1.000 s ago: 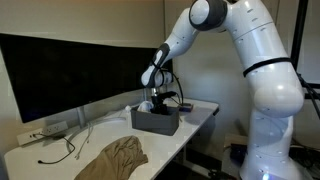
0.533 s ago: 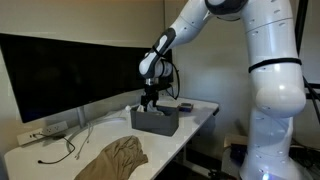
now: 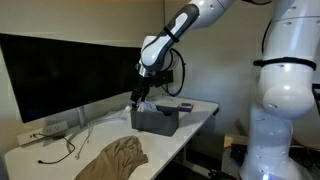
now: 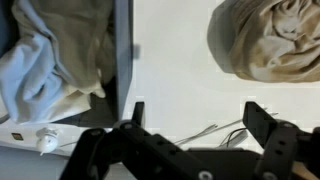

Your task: Pick up the clothes from the table and put them in the box

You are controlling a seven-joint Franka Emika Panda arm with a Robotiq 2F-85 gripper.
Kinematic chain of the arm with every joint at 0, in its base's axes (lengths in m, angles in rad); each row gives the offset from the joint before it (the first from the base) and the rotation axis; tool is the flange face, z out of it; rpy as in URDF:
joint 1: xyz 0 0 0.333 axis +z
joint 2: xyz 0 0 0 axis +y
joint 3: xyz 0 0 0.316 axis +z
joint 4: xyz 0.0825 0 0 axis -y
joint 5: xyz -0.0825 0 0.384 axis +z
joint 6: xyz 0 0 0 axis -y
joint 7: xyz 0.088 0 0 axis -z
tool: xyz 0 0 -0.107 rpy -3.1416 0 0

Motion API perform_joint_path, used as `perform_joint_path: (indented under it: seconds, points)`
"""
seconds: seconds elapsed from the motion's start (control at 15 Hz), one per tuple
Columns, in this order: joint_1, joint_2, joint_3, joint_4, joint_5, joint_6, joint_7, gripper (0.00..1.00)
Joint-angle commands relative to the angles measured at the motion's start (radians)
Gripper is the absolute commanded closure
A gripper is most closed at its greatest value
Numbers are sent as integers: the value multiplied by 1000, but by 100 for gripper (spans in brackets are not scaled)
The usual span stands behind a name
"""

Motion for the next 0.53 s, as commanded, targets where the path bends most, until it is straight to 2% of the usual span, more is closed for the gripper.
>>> perform_joint_path:
  seconds: [0.0,0.33,0.47]
  points:
    - [66,-47,24,-93,30,36,-29,0]
    - [169,46,63,-58,126,17,-45,0]
    - [186,97,92,-34,129,28,-15,0]
